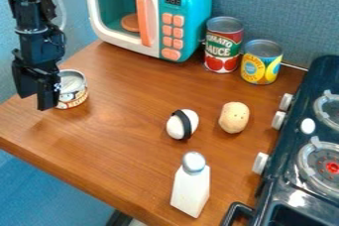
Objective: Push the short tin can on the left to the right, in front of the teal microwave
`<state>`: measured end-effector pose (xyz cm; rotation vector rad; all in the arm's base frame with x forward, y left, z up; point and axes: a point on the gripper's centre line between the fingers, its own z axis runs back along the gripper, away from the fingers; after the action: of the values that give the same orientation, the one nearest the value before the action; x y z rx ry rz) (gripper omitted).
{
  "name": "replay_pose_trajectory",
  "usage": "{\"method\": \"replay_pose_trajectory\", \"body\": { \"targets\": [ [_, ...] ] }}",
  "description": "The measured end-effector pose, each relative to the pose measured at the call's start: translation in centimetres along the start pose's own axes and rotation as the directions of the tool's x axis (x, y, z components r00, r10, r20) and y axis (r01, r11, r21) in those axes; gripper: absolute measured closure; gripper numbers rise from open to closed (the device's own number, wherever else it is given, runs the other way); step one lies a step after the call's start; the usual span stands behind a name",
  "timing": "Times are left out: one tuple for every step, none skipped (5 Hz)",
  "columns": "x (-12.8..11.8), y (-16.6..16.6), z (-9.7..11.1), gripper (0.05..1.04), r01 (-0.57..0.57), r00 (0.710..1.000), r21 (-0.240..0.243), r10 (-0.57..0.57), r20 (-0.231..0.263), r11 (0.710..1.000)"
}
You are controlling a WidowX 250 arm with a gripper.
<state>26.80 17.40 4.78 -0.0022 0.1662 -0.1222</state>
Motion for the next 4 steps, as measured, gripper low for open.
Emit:
{"method": "replay_pose_trajectory", "body": {
  "targets": [
    [0.3,0.4,-0.5,0.083,-0.009,1.000,0.007,0.009,-0.023,1.000],
    [0.6,0.9,-1.0,0.083,-0.023,0.999,0.014,0.023,-0.041,1.000],
    [1.6,0.5,-2.0,0.083,-0.012,0.997,0.018,0.014,-0.072,1.000],
    [2.7,-0.2,-2.4,0.083,0.026,0.997,0.038,-0.023,-0.078,0.999]
  ]
}}
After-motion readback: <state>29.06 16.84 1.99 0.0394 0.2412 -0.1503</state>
